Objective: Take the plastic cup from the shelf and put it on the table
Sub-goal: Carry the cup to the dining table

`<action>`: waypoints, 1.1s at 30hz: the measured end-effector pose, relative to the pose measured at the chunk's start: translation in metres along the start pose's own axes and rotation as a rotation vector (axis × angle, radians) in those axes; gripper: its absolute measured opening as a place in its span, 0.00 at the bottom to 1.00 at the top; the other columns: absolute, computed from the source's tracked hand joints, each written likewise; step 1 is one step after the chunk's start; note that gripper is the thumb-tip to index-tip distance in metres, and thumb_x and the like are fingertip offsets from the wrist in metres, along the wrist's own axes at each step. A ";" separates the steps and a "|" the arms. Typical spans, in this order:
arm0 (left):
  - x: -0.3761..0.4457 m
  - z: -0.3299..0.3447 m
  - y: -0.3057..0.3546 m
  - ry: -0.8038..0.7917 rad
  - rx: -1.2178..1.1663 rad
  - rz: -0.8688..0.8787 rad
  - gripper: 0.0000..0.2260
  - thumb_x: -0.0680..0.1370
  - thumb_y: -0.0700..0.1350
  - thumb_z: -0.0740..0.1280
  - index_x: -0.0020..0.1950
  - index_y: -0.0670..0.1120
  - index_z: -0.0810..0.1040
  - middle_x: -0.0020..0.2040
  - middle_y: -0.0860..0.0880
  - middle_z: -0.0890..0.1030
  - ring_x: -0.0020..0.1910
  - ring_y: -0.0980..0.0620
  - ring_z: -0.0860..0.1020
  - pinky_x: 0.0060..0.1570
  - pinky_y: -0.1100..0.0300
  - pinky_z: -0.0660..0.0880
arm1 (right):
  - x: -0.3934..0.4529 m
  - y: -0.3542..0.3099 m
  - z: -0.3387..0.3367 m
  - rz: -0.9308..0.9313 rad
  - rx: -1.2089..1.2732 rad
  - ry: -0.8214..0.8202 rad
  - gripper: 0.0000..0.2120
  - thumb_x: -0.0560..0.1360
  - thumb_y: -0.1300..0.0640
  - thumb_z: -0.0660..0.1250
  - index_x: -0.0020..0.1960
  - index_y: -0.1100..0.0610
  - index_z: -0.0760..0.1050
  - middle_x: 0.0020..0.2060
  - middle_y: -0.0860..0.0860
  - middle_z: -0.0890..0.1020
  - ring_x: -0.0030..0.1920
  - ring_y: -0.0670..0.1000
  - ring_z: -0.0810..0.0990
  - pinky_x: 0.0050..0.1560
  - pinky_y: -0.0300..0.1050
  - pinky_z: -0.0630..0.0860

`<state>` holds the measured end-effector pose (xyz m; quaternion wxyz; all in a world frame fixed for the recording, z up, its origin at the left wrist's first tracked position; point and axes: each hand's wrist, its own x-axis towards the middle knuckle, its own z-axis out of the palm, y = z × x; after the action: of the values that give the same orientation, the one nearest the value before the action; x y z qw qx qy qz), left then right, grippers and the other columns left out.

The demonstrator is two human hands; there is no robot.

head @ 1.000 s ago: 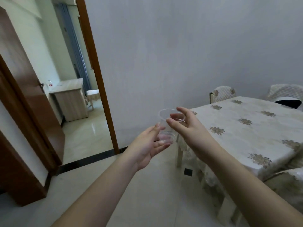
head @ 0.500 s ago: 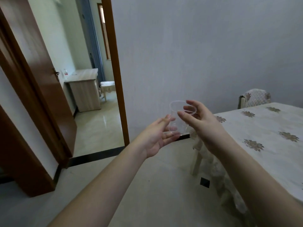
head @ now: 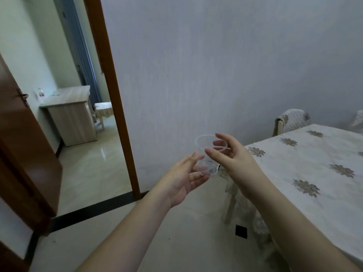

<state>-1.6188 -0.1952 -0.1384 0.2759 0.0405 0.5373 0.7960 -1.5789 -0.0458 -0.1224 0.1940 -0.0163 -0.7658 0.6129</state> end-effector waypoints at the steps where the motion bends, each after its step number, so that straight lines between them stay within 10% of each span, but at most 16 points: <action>1: 0.016 0.001 0.001 0.002 -0.004 -0.004 0.17 0.81 0.51 0.63 0.64 0.42 0.76 0.50 0.40 0.78 0.41 0.48 0.81 0.48 0.56 0.81 | 0.013 0.008 -0.002 0.001 0.001 0.005 0.35 0.60 0.36 0.74 0.65 0.44 0.71 0.56 0.45 0.79 0.57 0.47 0.78 0.55 0.50 0.77; 17: 0.256 0.019 0.033 0.019 -0.041 -0.017 0.17 0.80 0.49 0.65 0.64 0.39 0.77 0.36 0.45 0.82 0.38 0.49 0.82 0.48 0.55 0.81 | 0.237 0.105 -0.049 0.030 0.035 -0.014 0.36 0.58 0.31 0.73 0.62 0.41 0.71 0.56 0.42 0.79 0.57 0.44 0.78 0.59 0.51 0.76; 33: 0.446 -0.099 0.108 0.043 -0.047 -0.039 0.15 0.78 0.50 0.68 0.59 0.40 0.81 0.42 0.41 0.82 0.41 0.45 0.84 0.44 0.55 0.82 | 0.427 0.160 0.048 0.079 0.000 -0.038 0.33 0.64 0.36 0.72 0.66 0.43 0.68 0.58 0.42 0.77 0.59 0.44 0.76 0.56 0.44 0.74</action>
<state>-2.0737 -0.0912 -0.1885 0.2804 0.0065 0.5249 0.8036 -2.0226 0.0619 -0.1639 0.1552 -0.0349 -0.7682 0.6201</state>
